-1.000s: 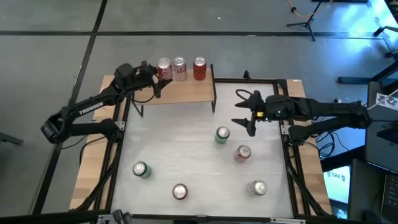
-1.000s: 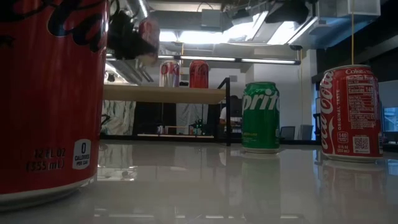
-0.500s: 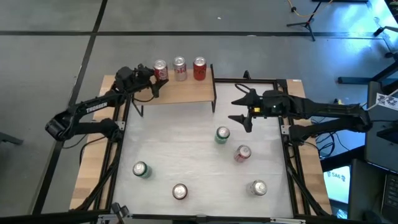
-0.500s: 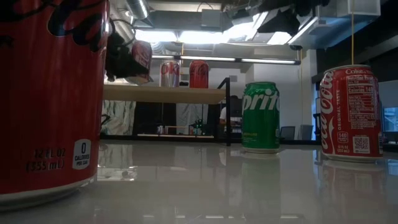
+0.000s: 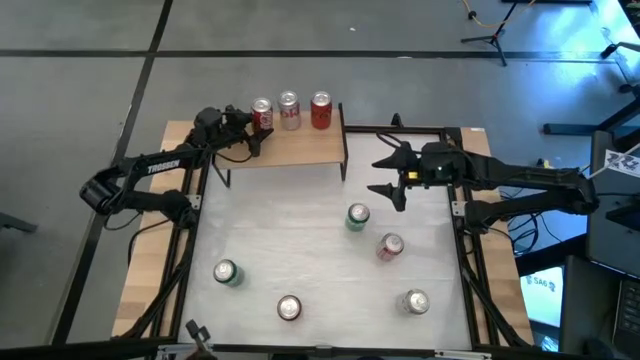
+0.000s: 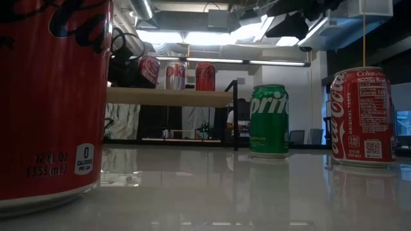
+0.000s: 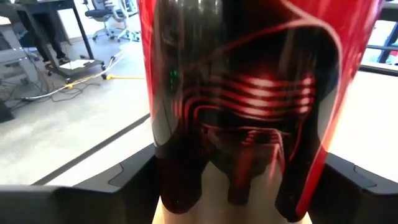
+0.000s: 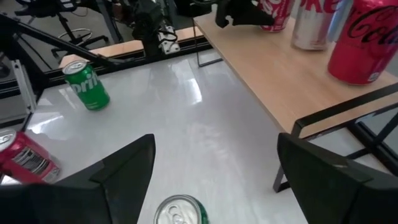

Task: Place canned beverage on shelf
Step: Put the bottom red white soda can on the shelf

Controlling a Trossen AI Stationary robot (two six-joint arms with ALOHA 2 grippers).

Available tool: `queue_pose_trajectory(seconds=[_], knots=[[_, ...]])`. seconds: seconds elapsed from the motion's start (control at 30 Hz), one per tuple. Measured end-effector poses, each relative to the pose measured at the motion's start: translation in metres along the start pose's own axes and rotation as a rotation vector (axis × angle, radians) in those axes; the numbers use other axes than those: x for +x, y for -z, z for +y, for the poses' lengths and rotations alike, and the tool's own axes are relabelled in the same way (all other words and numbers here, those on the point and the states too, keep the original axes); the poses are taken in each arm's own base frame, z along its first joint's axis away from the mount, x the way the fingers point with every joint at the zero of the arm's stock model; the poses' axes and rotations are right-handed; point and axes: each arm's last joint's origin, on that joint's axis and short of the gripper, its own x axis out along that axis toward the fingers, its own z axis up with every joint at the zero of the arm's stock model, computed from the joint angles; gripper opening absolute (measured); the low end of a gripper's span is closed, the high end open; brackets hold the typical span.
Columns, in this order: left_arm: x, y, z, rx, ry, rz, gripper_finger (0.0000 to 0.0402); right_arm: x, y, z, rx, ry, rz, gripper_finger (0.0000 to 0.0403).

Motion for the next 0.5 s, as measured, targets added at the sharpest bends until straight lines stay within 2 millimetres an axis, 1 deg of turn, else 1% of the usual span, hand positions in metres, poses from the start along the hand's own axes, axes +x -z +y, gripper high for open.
queue_pose_trajectory(seconds=[0.2, 0.5], knots=[[0.0001, 0.0002, 0.0001, -0.001, -0.001, 0.001, 0.0314, 0.0, 0.0, -0.0001, 0.0, 0.0, 0.0, 0.0331], [0.0001, 0.0004, 0.0003, -0.009, -0.008, 0.004, 0.0318, -0.0001, 0.0, 0.0, -0.001, 0.0, 0.0, 0.0331]])
